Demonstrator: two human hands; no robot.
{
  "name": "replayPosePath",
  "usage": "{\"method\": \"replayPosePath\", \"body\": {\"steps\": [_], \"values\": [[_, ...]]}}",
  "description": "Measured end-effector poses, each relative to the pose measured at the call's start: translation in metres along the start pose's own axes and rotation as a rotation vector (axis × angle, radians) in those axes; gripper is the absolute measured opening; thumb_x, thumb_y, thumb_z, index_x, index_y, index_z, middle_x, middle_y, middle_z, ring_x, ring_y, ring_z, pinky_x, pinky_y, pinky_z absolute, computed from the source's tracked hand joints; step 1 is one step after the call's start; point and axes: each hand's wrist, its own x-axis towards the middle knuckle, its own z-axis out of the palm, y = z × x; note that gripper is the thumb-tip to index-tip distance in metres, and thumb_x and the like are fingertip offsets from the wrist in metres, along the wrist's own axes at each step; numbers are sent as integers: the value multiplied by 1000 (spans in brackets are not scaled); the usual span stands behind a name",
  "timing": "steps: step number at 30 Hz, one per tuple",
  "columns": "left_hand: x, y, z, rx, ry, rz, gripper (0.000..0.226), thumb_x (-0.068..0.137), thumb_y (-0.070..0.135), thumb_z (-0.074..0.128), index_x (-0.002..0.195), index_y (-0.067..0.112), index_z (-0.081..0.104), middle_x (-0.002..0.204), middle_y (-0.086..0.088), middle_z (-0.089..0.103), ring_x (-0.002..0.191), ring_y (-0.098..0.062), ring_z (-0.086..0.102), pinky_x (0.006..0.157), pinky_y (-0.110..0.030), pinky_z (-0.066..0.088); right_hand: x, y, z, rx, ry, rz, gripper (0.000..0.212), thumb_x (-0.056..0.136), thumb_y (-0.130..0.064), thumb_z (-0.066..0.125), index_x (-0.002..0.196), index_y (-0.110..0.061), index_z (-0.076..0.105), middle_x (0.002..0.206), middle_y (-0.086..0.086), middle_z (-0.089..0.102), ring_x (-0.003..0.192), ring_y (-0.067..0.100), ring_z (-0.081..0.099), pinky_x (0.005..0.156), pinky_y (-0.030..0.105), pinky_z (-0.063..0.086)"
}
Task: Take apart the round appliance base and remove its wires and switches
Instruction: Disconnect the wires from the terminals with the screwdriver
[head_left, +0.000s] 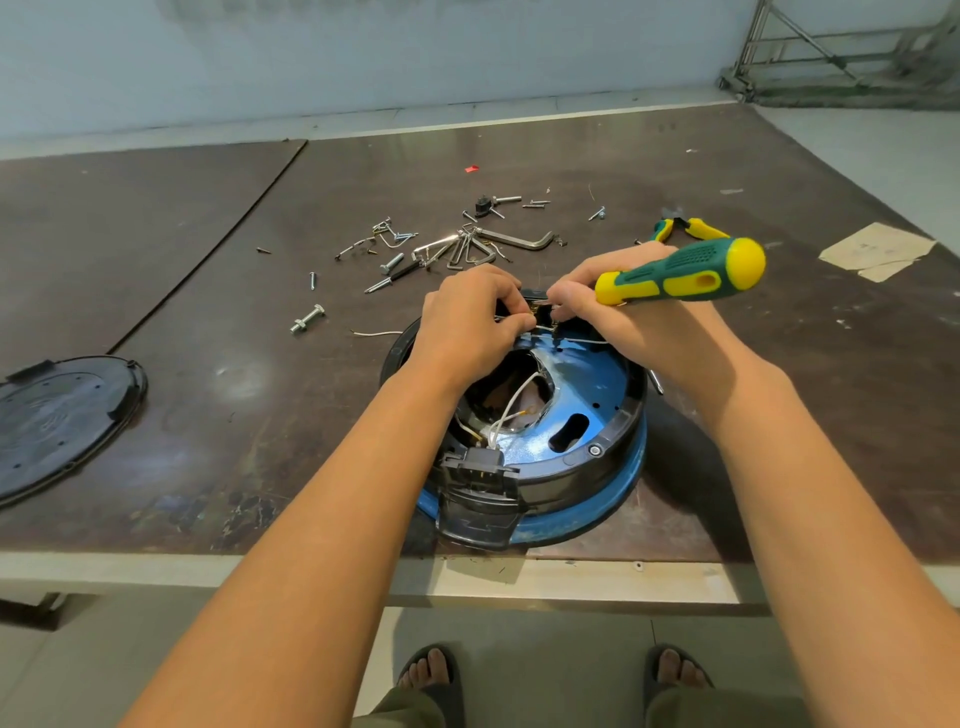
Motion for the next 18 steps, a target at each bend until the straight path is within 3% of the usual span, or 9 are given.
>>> {"method": "replayPosePath", "body": {"steps": [6,11,15,18], "values": [[0,1,-1,-14,-16,-16,9,85,30,75,78,32,70,127,9,62,120,-15,54,104,-52,41,-1,-1,2,117,0,65,14,99,-14,63,100,-10,77,77,-3,76,77,2,75,73,19,59],[0,1,0,-10,-13,-8,7,85,28,75,79,29,71,125,9,62,120,-15,54,104,-52,41,-3,-5,6,243,64,200,15,97,-18,62,93,-14,76,69,3,76,68,8,74,68,14,54],[0,1,0,-10,-8,-1,7,86,27,75,80,27,71,122,9,63,118,-15,54,104,-52,40,0,-8,6,315,86,332,12,94,-20,64,90,-16,75,81,10,78,67,19,76,82,33,57],[-1,1,0,-13,-6,4,6,86,27,74,80,26,72,119,10,64,117,-15,54,104,-52,40,-1,-7,5,383,108,372,12,93,-20,66,87,-15,75,86,9,79,62,20,76,83,37,58]]}}
